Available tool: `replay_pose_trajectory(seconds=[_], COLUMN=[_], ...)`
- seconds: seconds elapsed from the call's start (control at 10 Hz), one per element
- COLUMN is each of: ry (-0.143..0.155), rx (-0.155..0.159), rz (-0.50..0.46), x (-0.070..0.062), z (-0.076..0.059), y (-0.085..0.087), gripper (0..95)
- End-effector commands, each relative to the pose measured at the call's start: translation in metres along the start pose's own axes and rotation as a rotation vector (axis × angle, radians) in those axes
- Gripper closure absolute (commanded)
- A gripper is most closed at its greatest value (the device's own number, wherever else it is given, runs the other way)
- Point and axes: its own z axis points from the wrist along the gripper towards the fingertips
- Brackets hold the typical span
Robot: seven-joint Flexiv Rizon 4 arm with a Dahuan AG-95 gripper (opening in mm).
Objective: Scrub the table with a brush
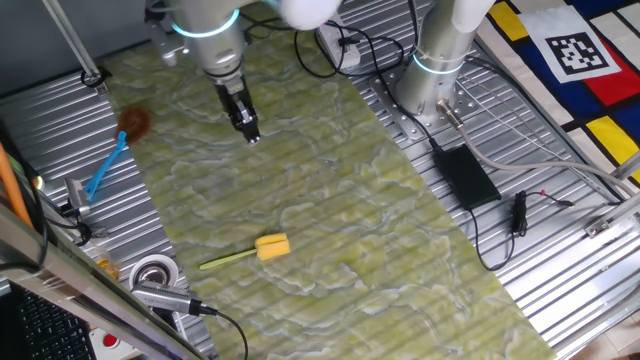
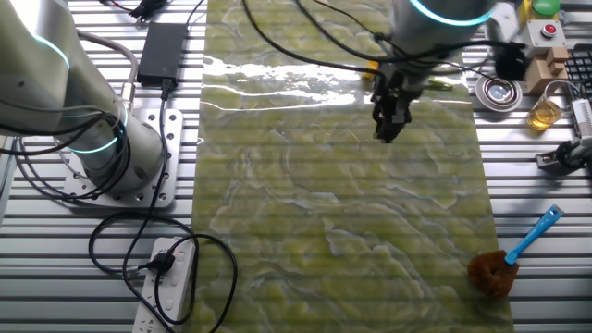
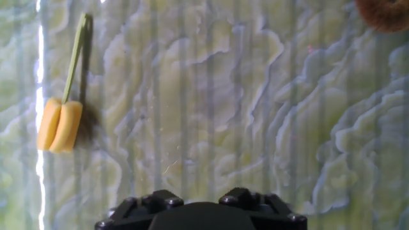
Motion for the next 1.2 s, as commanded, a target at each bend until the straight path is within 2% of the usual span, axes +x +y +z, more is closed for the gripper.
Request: replay_pose_trajectory(seconds=[0.1, 1.2], ry=[-0.057, -0.048], rx=[0.051, 0.048], rz=[-0.003, 0.0], x=[0.0031, 0.0029], z=[-0.0007, -0.0005], y=[-0.0004, -0.0005], gripper=[95.0, 95.0])
